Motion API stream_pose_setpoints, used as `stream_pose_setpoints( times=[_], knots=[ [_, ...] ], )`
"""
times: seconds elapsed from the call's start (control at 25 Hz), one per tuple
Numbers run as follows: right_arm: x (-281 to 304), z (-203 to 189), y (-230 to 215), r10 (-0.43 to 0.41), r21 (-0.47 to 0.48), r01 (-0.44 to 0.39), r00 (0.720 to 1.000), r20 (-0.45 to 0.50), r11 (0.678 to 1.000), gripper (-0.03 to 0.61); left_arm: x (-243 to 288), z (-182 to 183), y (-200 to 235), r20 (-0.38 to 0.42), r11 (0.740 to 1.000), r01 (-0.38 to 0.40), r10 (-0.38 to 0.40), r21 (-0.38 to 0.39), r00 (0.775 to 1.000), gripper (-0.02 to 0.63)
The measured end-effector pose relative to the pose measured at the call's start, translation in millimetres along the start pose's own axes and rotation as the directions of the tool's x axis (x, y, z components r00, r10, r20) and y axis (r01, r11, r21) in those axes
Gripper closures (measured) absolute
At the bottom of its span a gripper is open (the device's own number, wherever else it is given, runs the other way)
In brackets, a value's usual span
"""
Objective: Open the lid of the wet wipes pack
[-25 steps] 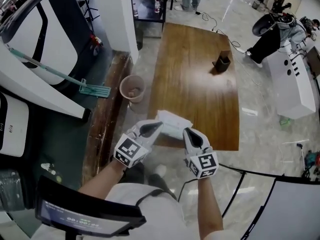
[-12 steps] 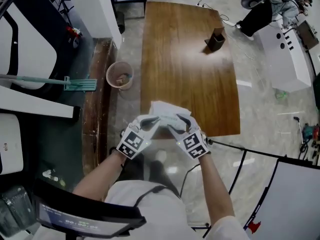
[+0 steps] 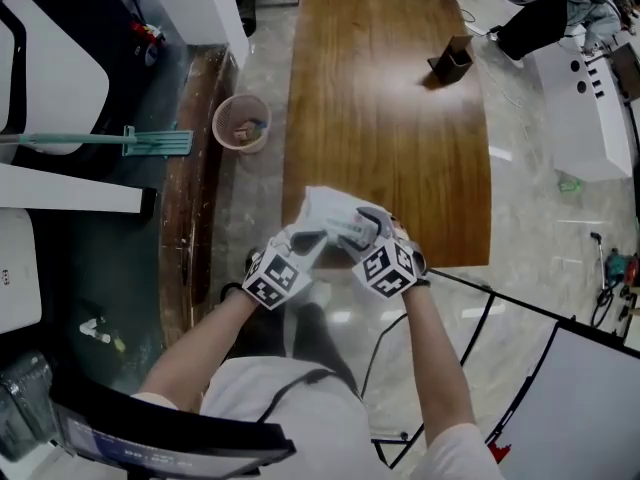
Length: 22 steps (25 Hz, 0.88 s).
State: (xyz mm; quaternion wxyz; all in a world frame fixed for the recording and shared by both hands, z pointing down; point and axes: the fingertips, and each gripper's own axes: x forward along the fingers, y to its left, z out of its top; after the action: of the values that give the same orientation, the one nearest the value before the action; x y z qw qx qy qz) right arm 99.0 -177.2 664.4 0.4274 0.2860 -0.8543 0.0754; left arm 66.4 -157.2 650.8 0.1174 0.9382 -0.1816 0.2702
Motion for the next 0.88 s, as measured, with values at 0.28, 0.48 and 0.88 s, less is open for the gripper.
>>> stream_pose_setpoints(
  times=[0.28,0.48,0.88],
  knots=[
    [16,-5,-2,0.075,-0.042,-0.076,0.996,-0.042,0.996,0.301,17,-18,-1,-0.045,1.000,0.009,-0.008,0.020,0.999,0.609],
    [17,-6,-2,0.117,-0.005,-0.118,0.992,-0.048,0.993,0.302,25,-20,0,-0.073,0.999,0.009,-0.006,0.032,0.997,0.609],
    [17,-5,-4,0.200,0.033,-0.199,0.978,-0.056,0.980,0.305,32,-25,2,-0.115,0.999,0.045,-0.042,0.024,0.993,0.611]
  ],
)
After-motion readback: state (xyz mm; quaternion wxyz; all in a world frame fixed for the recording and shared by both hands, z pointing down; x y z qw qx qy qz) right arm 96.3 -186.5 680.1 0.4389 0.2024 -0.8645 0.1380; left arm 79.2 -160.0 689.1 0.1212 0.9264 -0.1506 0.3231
